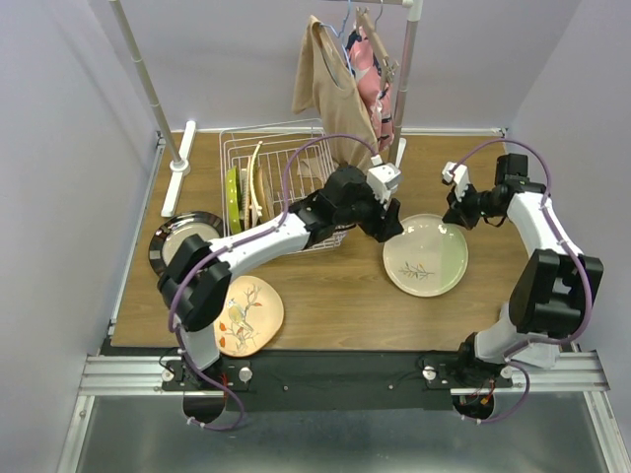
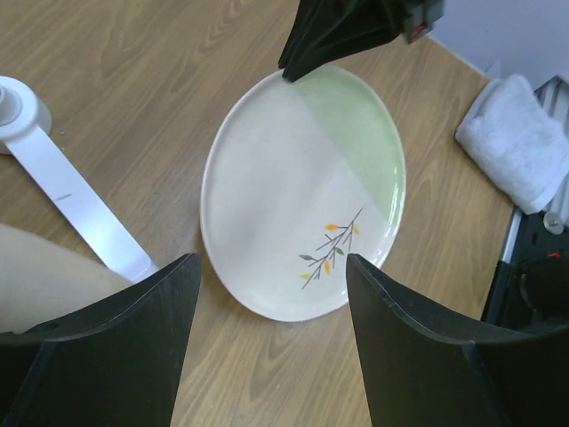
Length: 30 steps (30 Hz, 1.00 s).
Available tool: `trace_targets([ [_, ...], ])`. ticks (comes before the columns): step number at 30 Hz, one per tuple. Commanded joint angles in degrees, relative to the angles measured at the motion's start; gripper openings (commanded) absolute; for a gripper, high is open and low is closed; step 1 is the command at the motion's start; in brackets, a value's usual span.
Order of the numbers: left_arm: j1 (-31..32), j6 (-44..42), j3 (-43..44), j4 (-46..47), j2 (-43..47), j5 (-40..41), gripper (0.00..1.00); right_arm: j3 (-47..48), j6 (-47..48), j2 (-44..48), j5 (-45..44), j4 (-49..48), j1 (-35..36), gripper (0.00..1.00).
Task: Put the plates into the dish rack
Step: Pass the plate from the right arm to the left
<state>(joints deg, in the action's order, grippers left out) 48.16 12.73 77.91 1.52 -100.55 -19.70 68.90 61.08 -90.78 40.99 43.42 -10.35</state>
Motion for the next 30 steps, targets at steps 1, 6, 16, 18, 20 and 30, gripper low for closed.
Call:
trace_targets([
  [1, 0.71, -5.26, 5.93, -6.52, -5.61, 1.07, 0.75, -3.16, 0.00, 5.69, 3.13, -3.95, 0.68, 0.01],
  [6, 0.71, -7.80, 10.07, -10.12, -10.18, -0.60, 0.75, -6.05, 0.27, 8.95, 3.74, -5.27, 0.86, 0.01],
  [16, 0.62, -9.92, 15.86, -13.82, -16.34, 0.37, 0.75, -10.63, 1.15, 14.05, 4.27, -7.38, 1.12, 0.00],
  [18, 0.62, -10.71, 17.18, -14.87, -17.48, -1.90, 0.75, -10.98, 0.97, 14.75, 4.53, -7.56, 1.21, 0.01],
  [20, 0.62, -11.06, 17.54, -15.23, -18.27, -2.79, 0.75, -11.25, 0.97, 15.63, 4.80, -7.82, 1.21, 0.01],
  [30, 0.53, -11.85, 15.87, -15.76, -18.72, -7.53, 0.73, -12.21, 0.09, 18.27, 6.47, -8.26, 1.38, 0.01],
])
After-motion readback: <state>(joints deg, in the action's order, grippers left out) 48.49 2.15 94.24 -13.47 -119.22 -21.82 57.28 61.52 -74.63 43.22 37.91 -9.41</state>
